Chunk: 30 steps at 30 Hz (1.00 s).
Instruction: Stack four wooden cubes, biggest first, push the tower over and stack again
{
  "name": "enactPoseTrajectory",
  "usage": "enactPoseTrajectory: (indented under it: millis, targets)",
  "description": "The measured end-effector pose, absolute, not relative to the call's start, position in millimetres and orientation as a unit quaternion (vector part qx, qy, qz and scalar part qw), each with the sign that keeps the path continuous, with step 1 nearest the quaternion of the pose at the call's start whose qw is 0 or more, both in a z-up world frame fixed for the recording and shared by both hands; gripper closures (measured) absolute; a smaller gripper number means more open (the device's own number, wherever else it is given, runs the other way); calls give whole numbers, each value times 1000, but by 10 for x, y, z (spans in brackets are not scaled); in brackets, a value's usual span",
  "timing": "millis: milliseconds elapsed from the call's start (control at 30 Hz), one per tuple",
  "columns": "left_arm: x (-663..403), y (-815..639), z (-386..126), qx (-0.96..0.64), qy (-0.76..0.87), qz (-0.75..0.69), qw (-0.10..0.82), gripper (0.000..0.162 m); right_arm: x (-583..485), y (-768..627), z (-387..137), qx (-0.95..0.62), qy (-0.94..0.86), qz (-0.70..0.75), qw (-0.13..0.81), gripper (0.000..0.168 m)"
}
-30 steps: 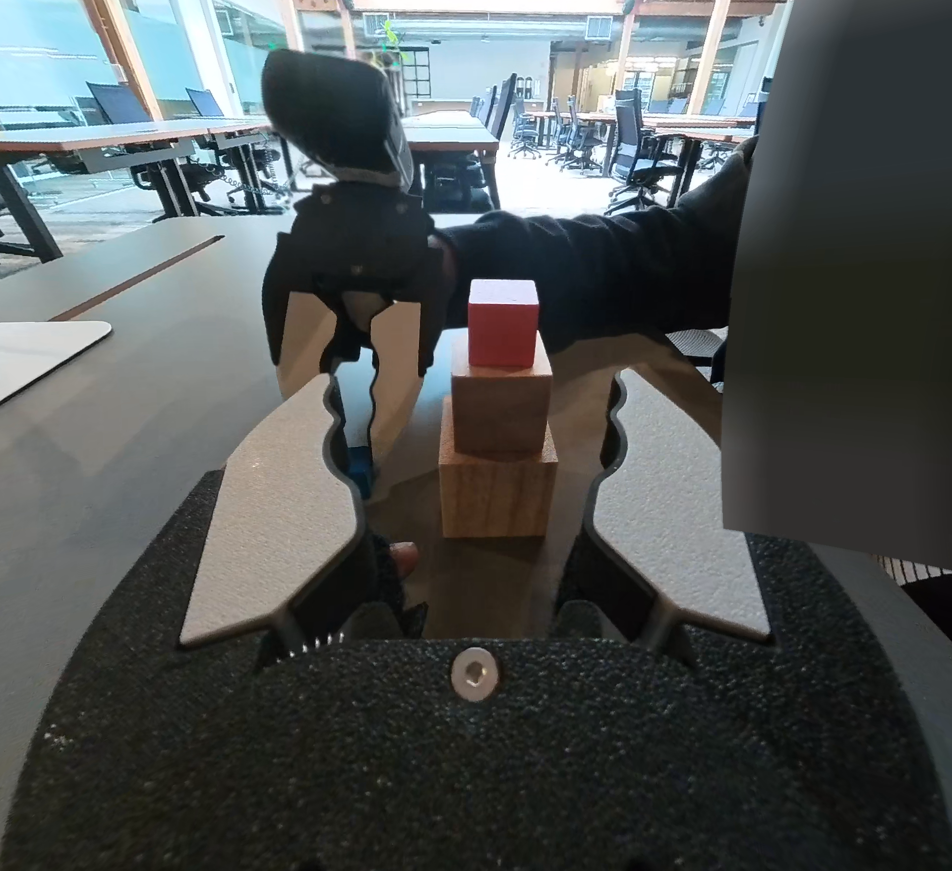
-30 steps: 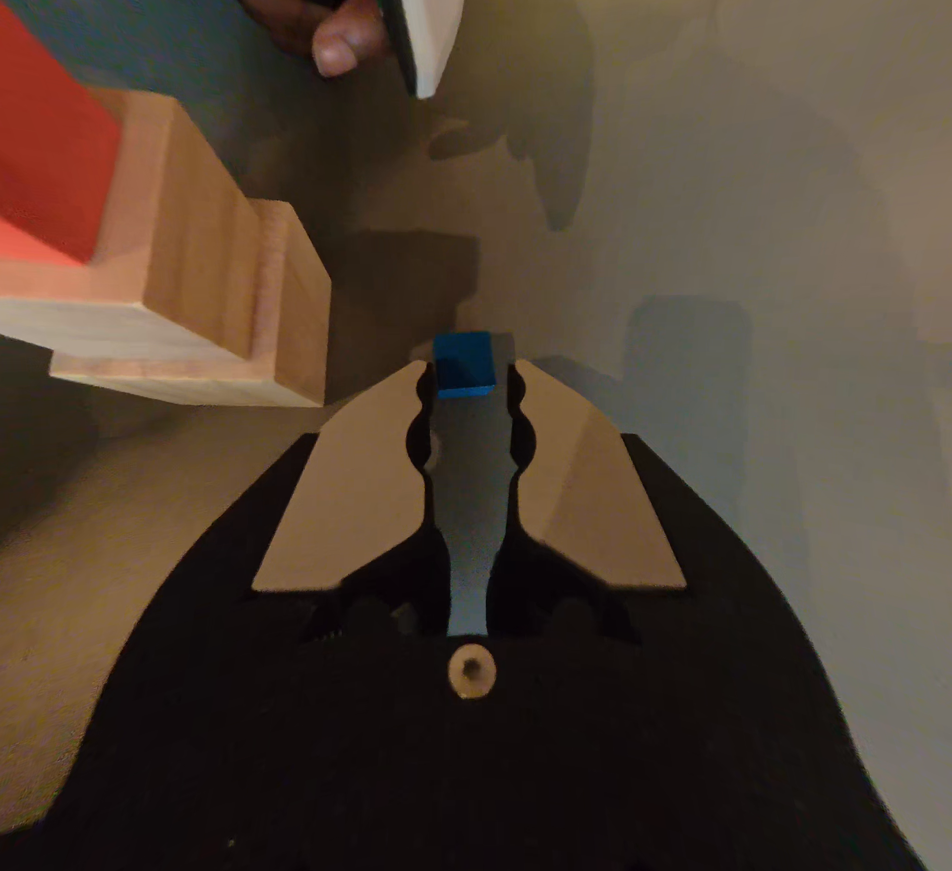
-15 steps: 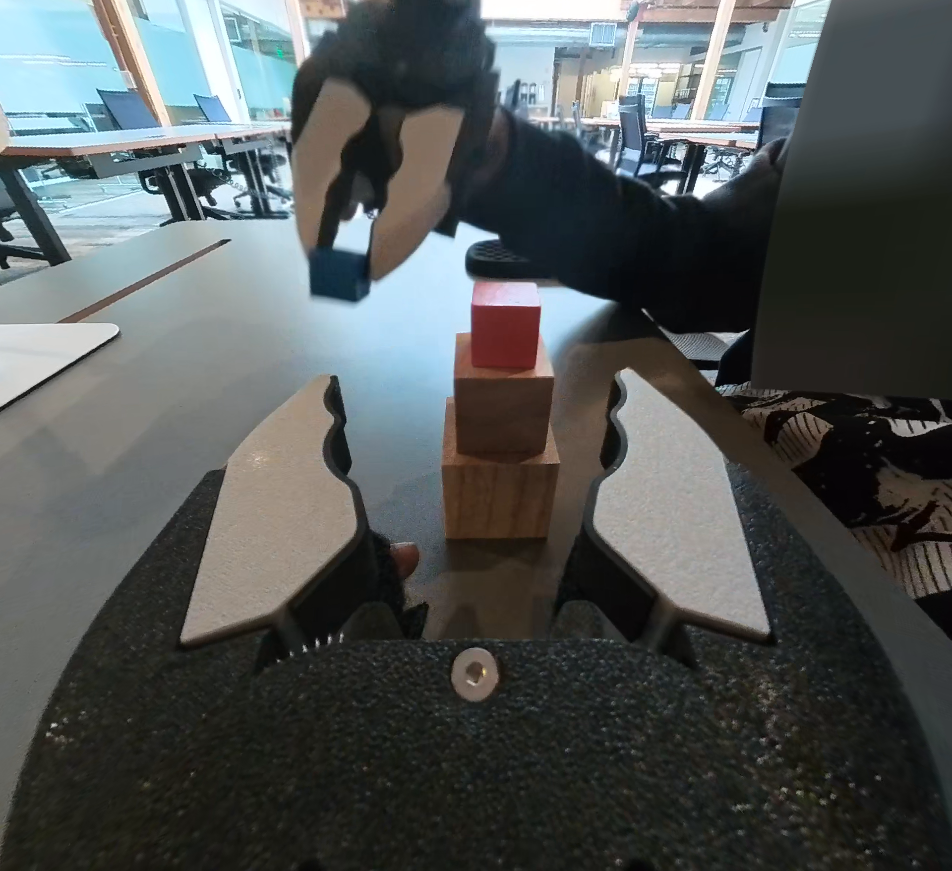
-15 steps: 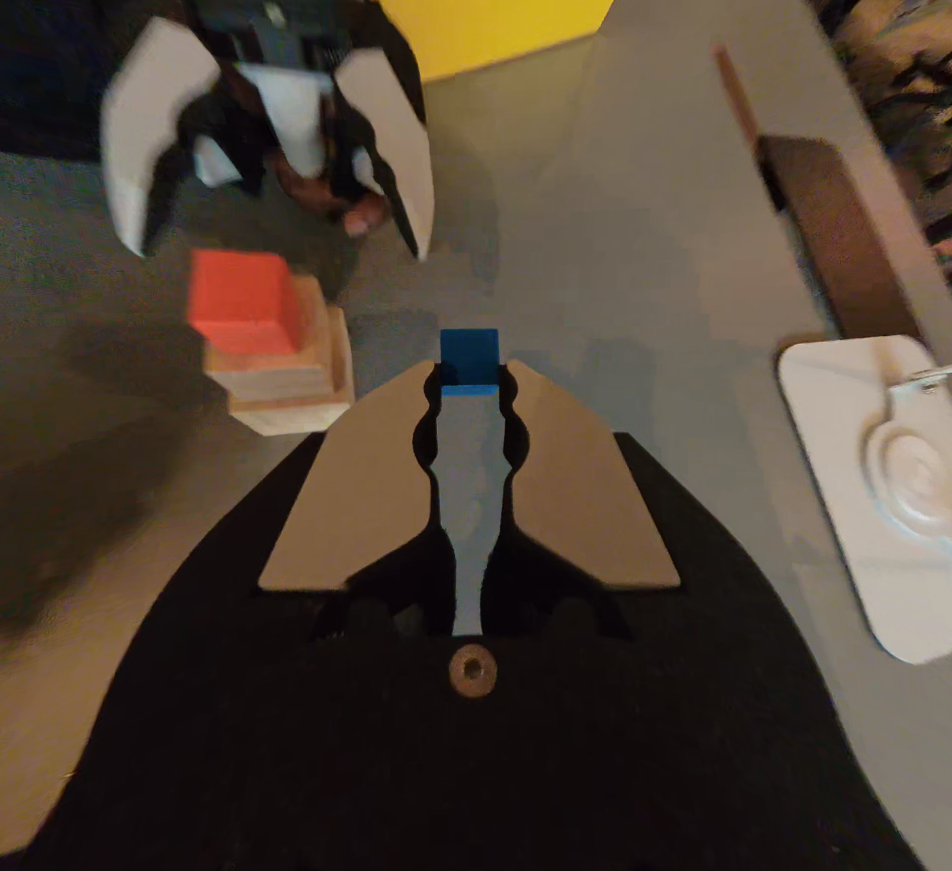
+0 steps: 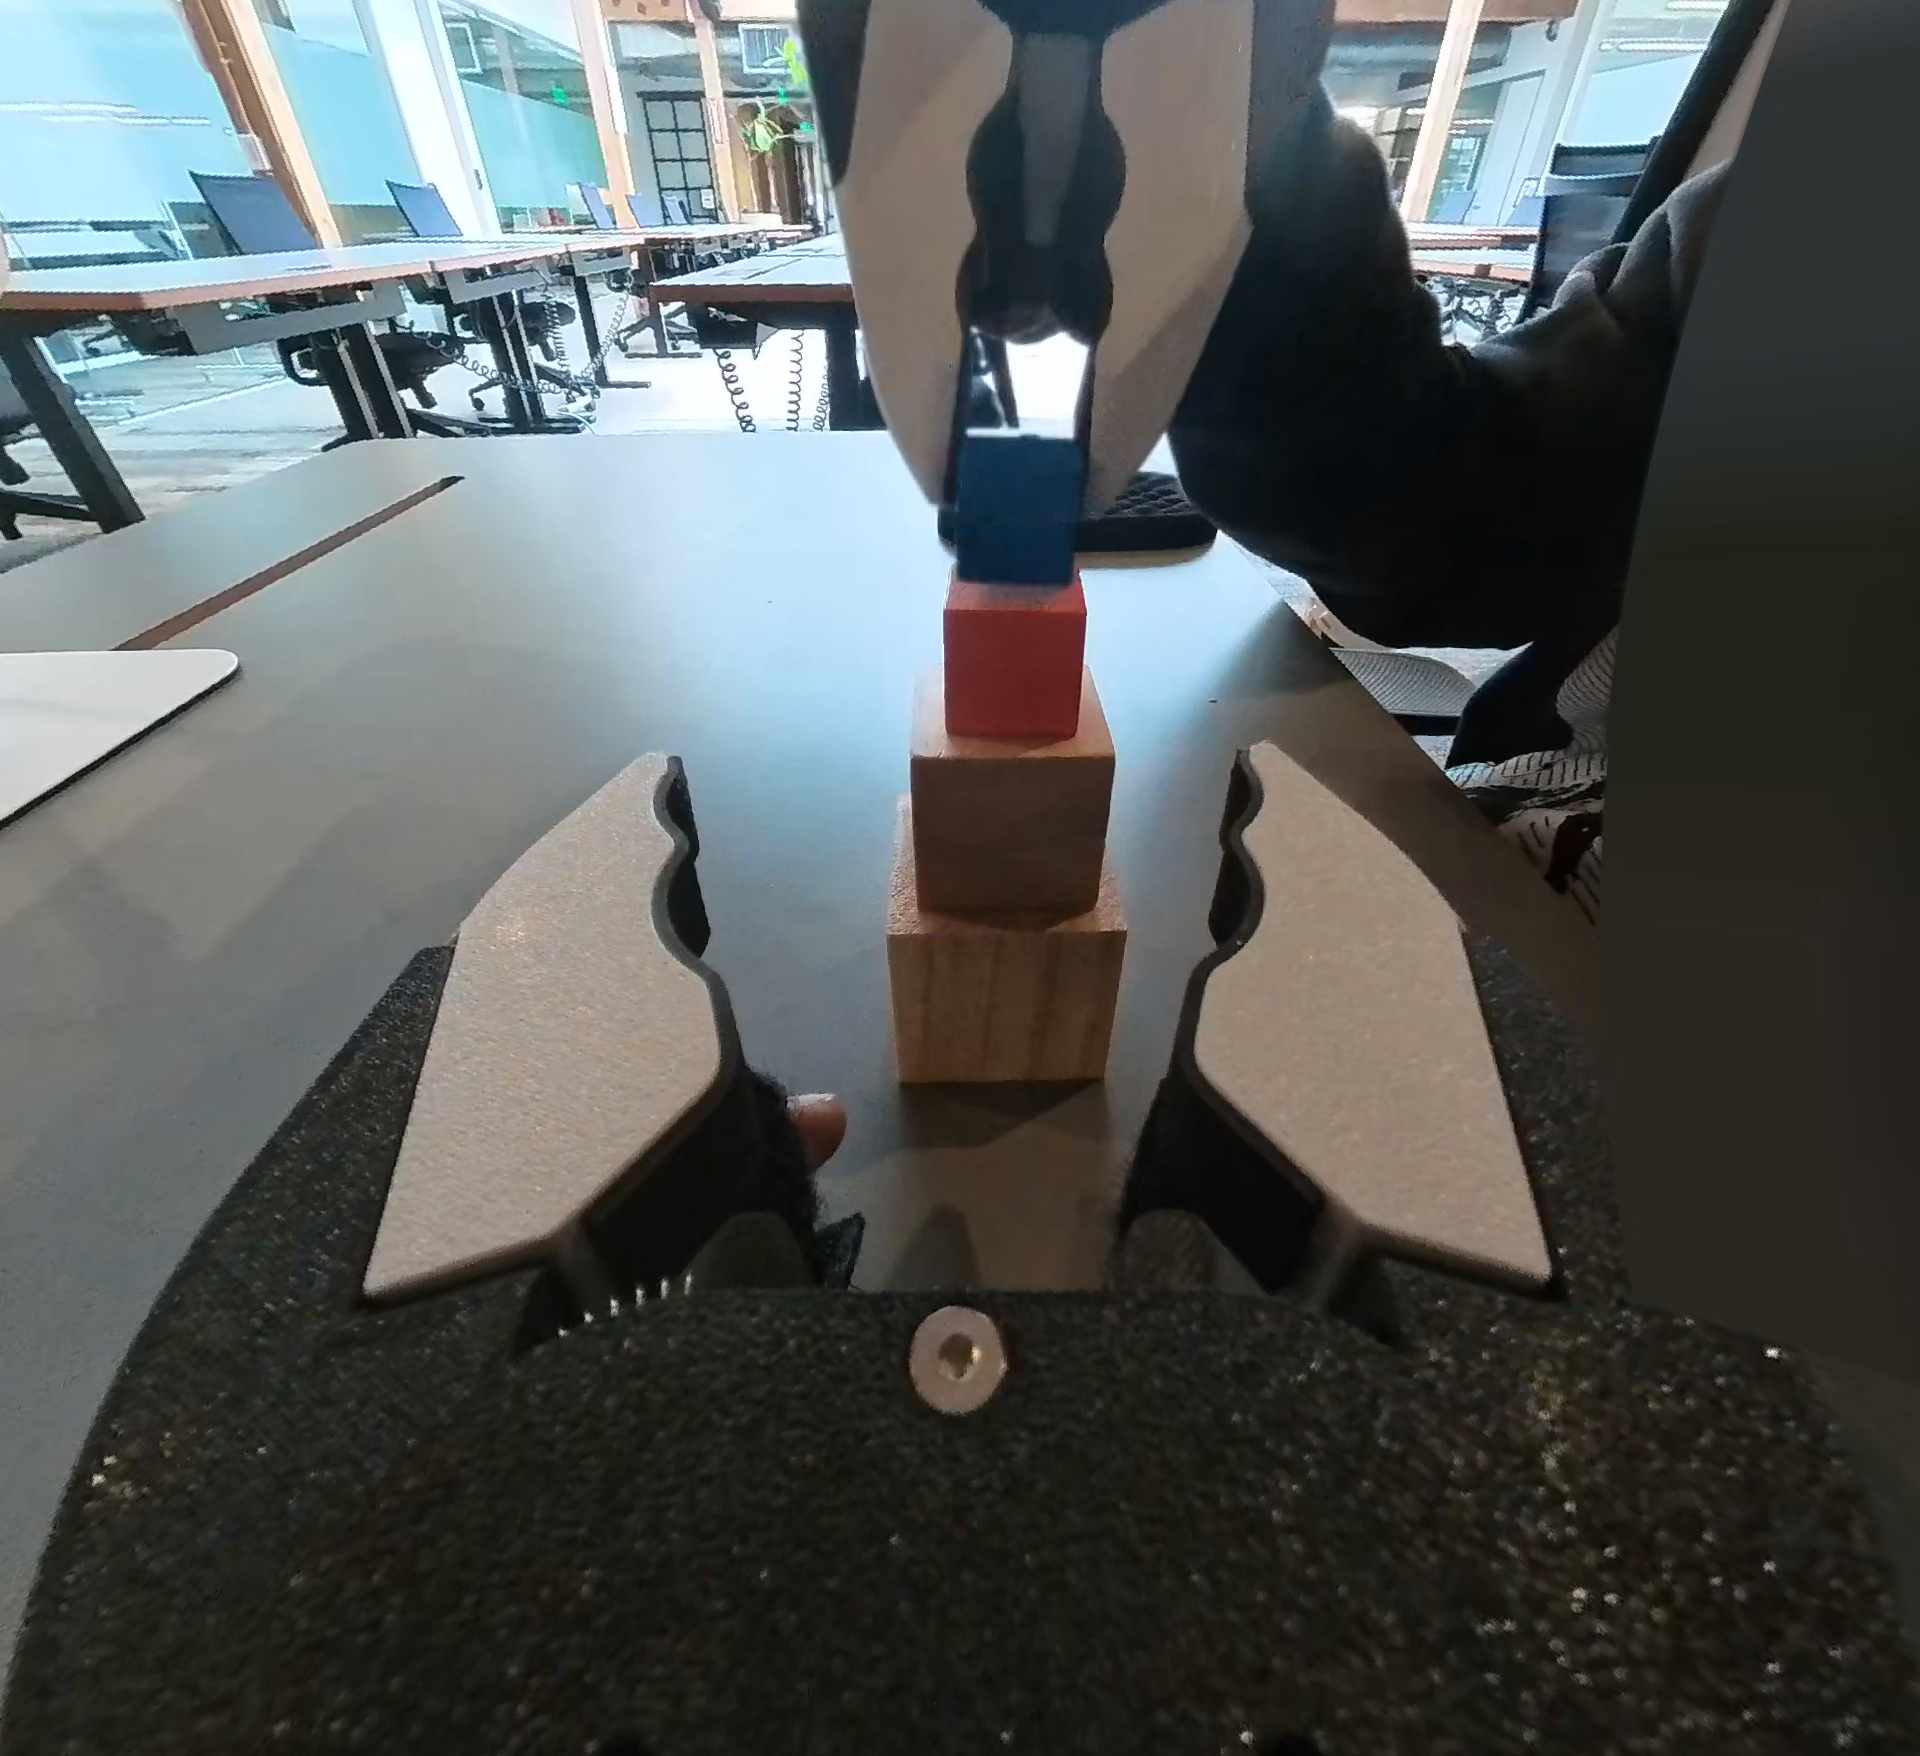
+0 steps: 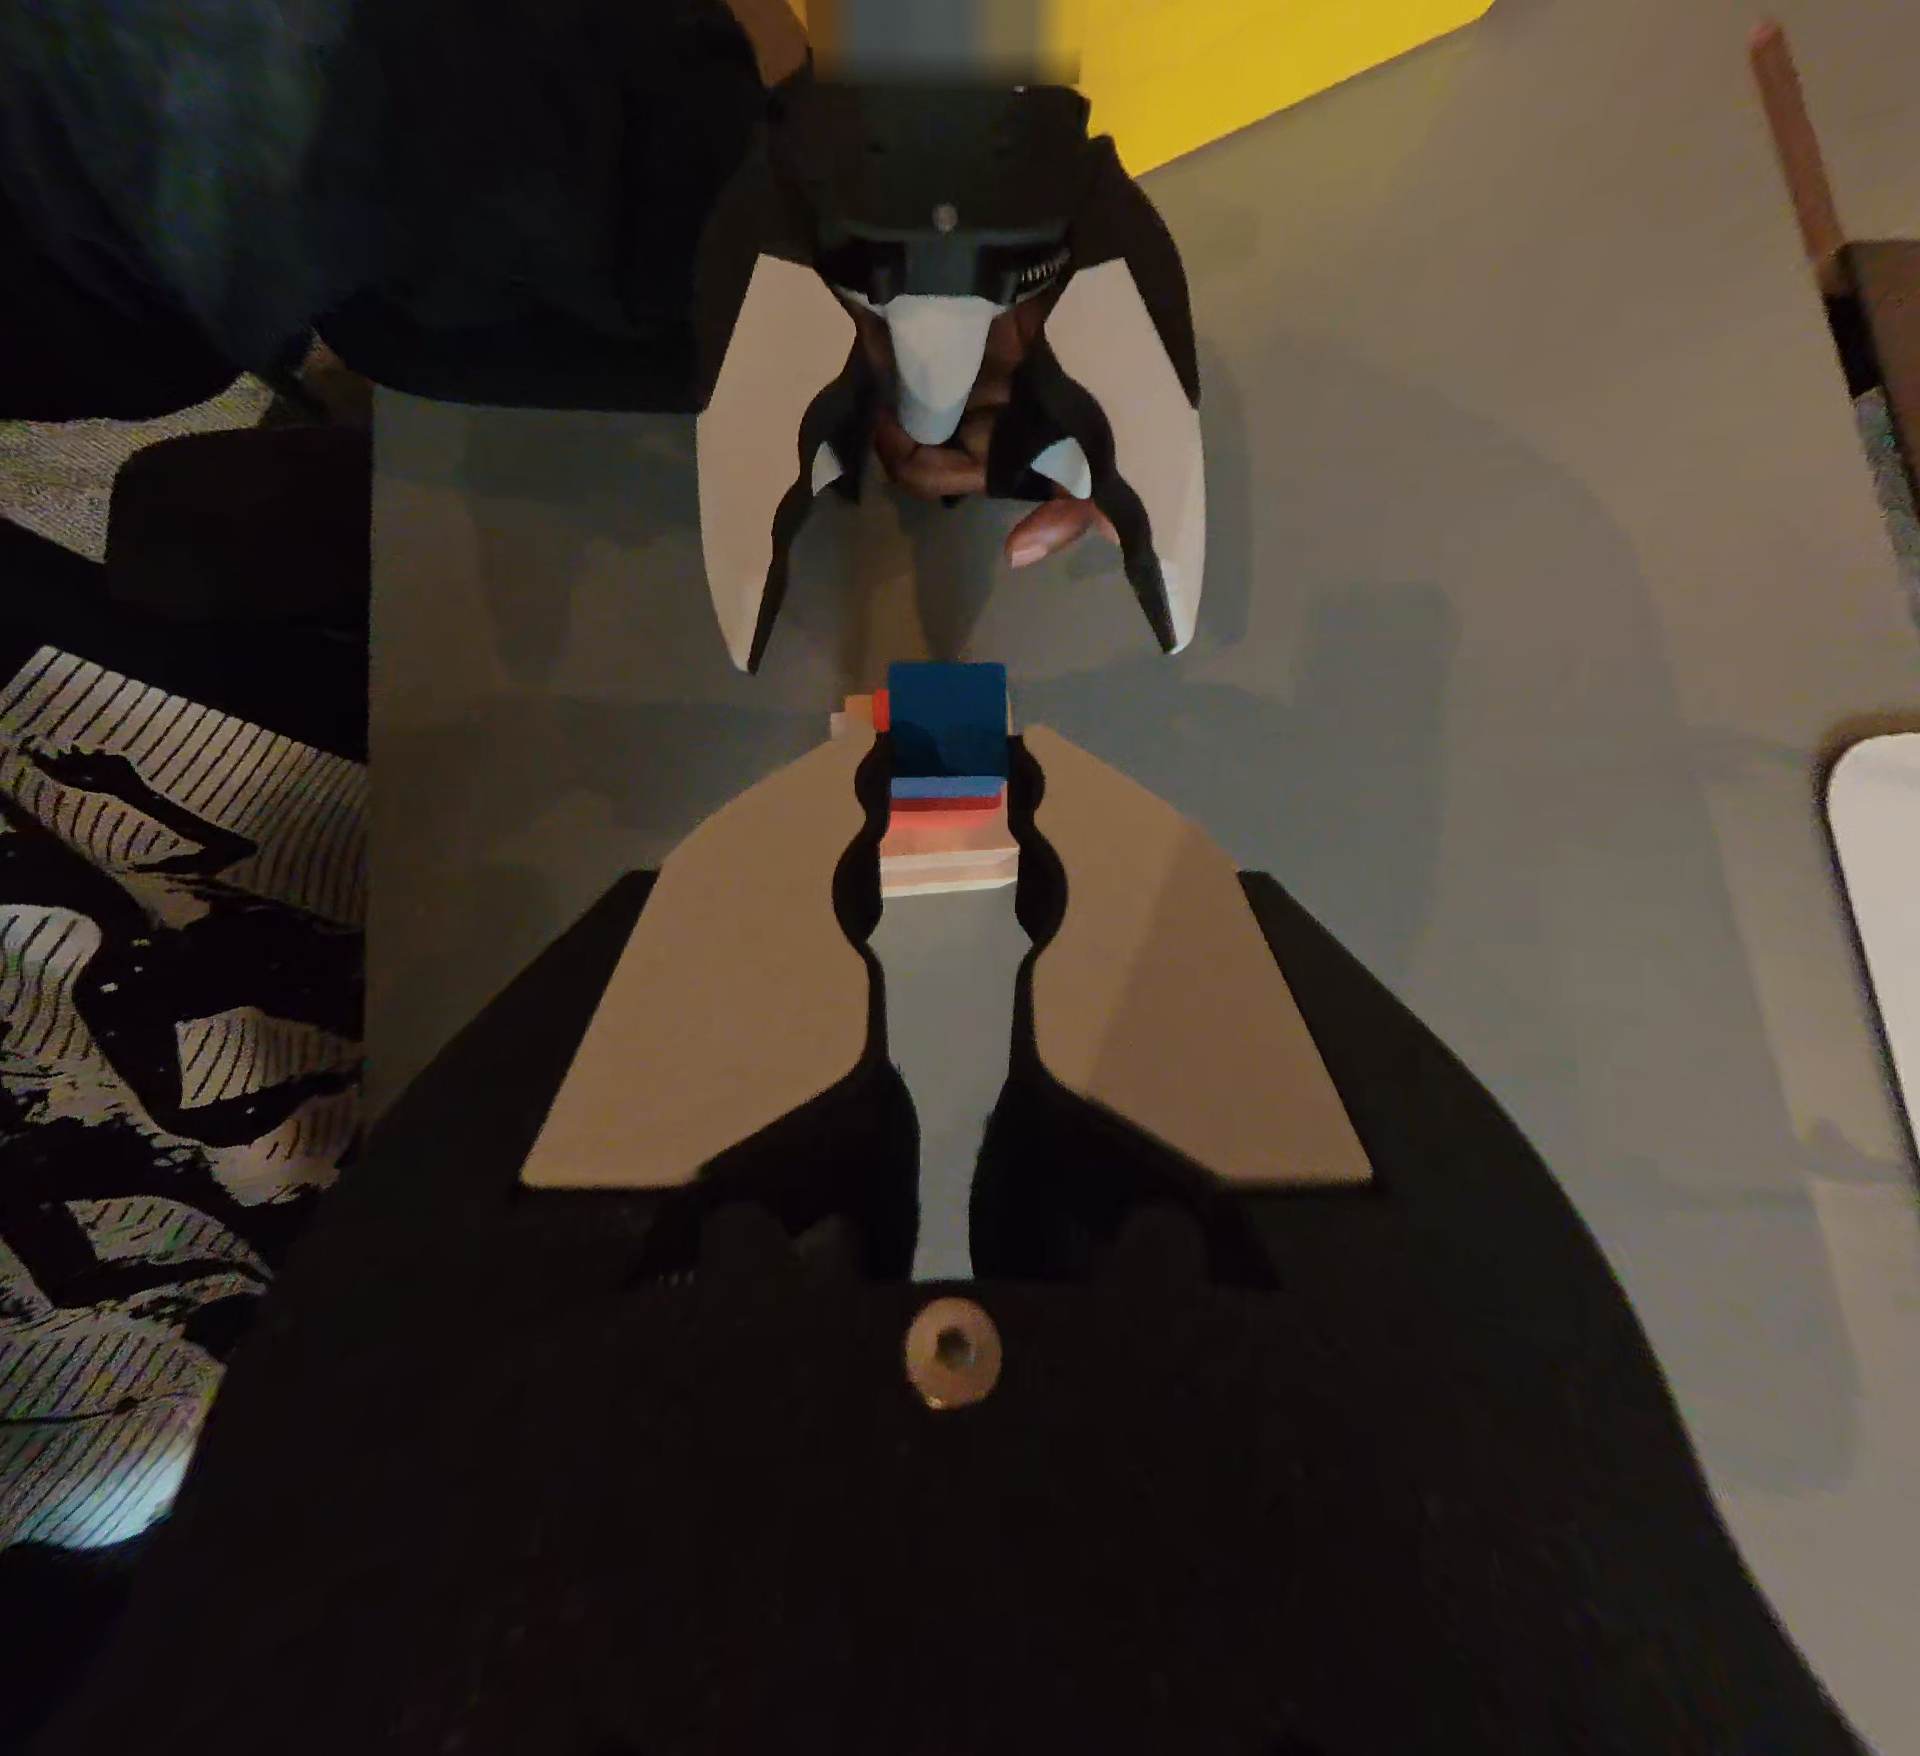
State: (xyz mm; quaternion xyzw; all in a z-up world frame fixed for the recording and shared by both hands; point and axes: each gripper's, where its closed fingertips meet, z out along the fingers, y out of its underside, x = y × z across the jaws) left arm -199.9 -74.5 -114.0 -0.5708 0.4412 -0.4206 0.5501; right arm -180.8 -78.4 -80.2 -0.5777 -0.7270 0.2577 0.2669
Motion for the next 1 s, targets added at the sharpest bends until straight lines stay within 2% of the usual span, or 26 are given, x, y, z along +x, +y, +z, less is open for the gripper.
enactPoseTrajectory:
  millis: [500,633,767,1000]
  targets:
    - [-1989,-751,-1148,-571,445,-417,549,66,-1818,-801,-844,-584,-726,253,260,145]
    - [-1988,-753,-1148,-571,446,-417,549,66,-1835,-787,-799,-583,-719,261,274,129]
    - [-1988,-753,-1148,-571,445,-417,549,66,-1887,-846,-605,-554,-705,311,315,120]
    - [-1990,-753,-1144,-571,444,-420,548,66,-1678,-896,-153,-507,-664,379,399,81]
